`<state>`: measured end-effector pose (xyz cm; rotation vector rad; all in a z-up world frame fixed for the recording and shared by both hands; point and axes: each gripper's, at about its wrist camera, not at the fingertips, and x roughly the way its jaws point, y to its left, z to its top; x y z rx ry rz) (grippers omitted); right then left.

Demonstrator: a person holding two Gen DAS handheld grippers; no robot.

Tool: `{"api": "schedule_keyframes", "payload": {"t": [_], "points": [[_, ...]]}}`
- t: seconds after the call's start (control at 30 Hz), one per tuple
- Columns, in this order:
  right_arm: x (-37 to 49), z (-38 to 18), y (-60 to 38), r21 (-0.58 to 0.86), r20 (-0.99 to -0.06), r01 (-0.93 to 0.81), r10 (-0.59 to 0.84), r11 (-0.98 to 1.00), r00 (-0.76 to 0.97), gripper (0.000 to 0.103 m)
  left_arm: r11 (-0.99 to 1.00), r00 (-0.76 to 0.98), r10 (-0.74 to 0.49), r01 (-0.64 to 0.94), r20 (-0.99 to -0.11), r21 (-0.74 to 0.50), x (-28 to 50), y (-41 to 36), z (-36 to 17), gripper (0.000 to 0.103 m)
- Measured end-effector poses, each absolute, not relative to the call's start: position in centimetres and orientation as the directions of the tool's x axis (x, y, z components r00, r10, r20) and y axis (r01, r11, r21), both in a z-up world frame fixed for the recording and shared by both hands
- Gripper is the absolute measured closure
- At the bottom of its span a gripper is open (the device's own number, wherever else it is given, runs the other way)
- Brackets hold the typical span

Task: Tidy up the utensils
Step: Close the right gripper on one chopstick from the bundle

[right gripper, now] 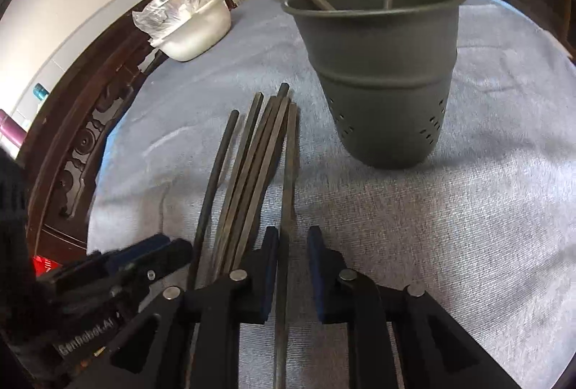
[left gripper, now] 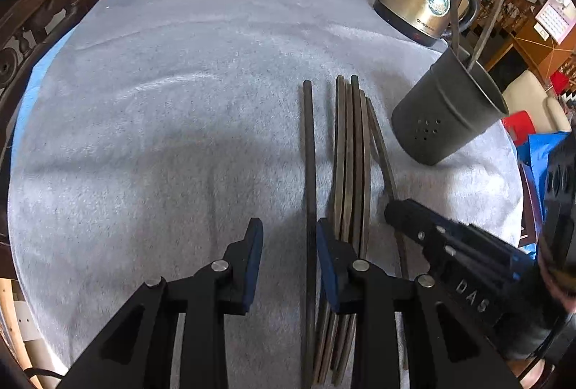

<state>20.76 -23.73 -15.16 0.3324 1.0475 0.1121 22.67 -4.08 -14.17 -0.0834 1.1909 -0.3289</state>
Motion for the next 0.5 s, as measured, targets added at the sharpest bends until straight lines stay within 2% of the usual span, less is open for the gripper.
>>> {"api": "schedule_keyframes", "payload": {"t": [0.03,0.17,0.23,0.27,0.3,0.5], "points": [[20.8,-15.2,-23.8,0.312,-0.833,0.068,0.239,0.948,0.499,0.094,0.946,0.327,-0.304,0.212,-0.895,-0.244,23.0,-4.4,-14.2,0.072],[20.9,-15.2,-23.9,0.324,-0.834,0.061,0.255,0.944,0.489,0.094,0.939,0.307,-0.32,0.229,-0.896,-0.257,23.7,-4.9,-14.5,0.072],[20.7,-15.2,-24.0,0.327,-0.837,0.057,0.262,0.943,0.481,0.094,0.936,0.291,-0.327,0.232,-0.899,-0.265,24.0,-5.2,-14.9,0.081],[20.5,-15.2,-24.2,0.334,-0.838,0.056,0.269,0.941,0.475,0.094,0.936,0.28,-0.324,0.232,-0.904,-0.263,24.1,-5.3,-15.3,0.09],[20.3,-15.2,-24.4,0.344,-0.838,0.057,0.279,0.937,0.469,0.094,0.938,0.294,-0.32,0.234,-0.901,-0.256,24.2,-5.4,-15.3,0.094],[19.0,-15.4,-25.2,0.394,-0.847,0.065,0.334,0.917,0.413,0.095,0.935,0.28,-0.311,0.259,-0.908,-0.241,23.1,-4.8,-15.3,0.097]]}}
